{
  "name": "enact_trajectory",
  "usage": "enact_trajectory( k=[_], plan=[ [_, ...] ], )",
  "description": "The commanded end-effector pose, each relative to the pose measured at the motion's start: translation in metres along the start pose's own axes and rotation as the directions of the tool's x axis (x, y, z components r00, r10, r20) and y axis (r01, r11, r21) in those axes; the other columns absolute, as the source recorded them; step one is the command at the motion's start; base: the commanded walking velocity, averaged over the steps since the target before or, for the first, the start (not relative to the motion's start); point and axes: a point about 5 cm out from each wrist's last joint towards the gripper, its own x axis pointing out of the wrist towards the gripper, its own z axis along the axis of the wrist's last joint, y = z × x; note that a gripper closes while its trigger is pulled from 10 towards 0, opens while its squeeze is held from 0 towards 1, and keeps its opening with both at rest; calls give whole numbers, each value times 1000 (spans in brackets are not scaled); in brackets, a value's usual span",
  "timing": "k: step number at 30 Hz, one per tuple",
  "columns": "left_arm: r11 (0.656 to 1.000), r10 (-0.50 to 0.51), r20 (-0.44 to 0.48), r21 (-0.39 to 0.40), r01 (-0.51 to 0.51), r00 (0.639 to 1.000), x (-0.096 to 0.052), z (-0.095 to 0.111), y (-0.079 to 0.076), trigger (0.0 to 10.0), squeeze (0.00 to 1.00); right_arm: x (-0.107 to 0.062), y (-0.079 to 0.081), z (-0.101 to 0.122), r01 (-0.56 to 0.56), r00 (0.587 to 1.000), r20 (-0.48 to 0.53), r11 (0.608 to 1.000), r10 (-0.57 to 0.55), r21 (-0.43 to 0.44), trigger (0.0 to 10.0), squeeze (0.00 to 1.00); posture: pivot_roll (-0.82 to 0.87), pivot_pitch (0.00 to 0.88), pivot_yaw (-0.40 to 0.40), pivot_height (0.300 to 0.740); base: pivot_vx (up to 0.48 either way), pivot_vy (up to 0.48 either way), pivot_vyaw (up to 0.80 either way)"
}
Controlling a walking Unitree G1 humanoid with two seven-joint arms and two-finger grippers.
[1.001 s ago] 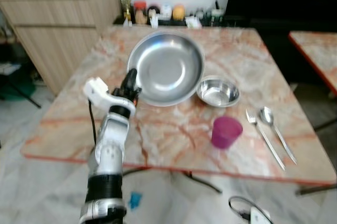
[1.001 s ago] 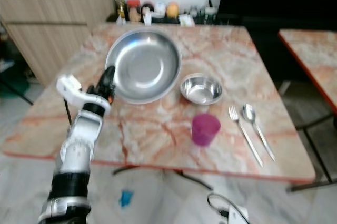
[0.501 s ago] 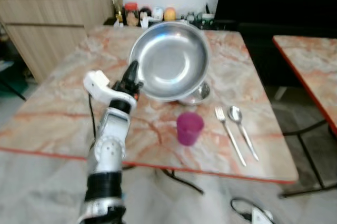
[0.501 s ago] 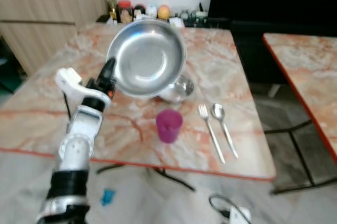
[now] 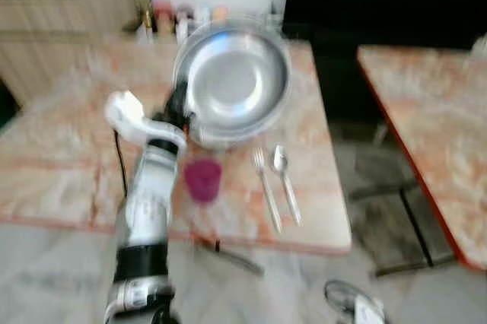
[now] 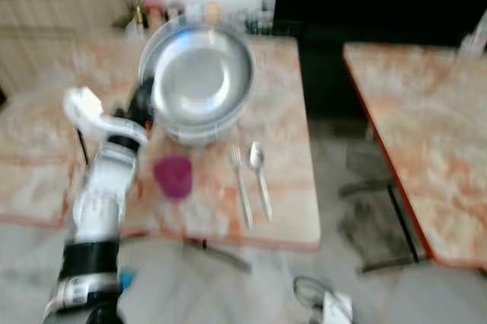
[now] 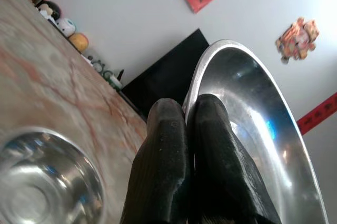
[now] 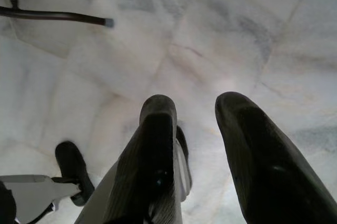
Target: Setting the table
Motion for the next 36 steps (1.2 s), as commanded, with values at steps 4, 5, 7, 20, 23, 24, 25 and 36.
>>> enact_trajectory(
  k=[4,5,7,20,23,24,25,36],
  plan=[
    [1000,-26,-27,-8,26,999,4,-7,-7,10000,0,0,-9,0,30,1000,0,1000,-30,3,10000,0,-19,0,5,740,0,-353,0],
    [1000,-24,-26,-6,24,999,4,-6,-6,10000,0,0,-9,0,31,1000,0,1000,-31,4,10000,0,-20,0,5,740,0,-349,0],
    [1000,-20,-22,-5,20,1000,5,-5,-5,10000,0,0,-9,-1,31,1000,-1,1000,-31,5,10000,0,-21,0,6,740,0,-349,0],
    [1000,-21,-36,5,21,999,4,-6,-3,10000,0,-1,-10,-2,30,1000,-4,1000,-30,3,10000,0,-18,0,8,740,0,-347,0],
    [1000,-22,-31,10,22,999,5,-3,-2,10000,0,-1,-9,-2,27,1000,-3,1000,-27,-1,10000,0,-18,0,11,740,0,-341,0],
    [1000,-21,-30,11,22,999,5,-3,-2,10000,0,-1,-9,-2,27,1000,-3,1000,-27,-1,10000,0,-18,0,11,740,0,-341,0],
    [1000,-21,-31,11,21,999,4,-3,-2,10000,0,-1,-8,-2,25,1000,-3,1000,-25,-1,10000,0,-18,0,12,740,0,-345,0],
    [1000,-26,-40,4,26,999,4,-7,-3,10000,0,-1,-6,-3,21,1000,-10,1000,-21,-13,10000,0,-24,0,15,740,0,-342,0]
  ],
)
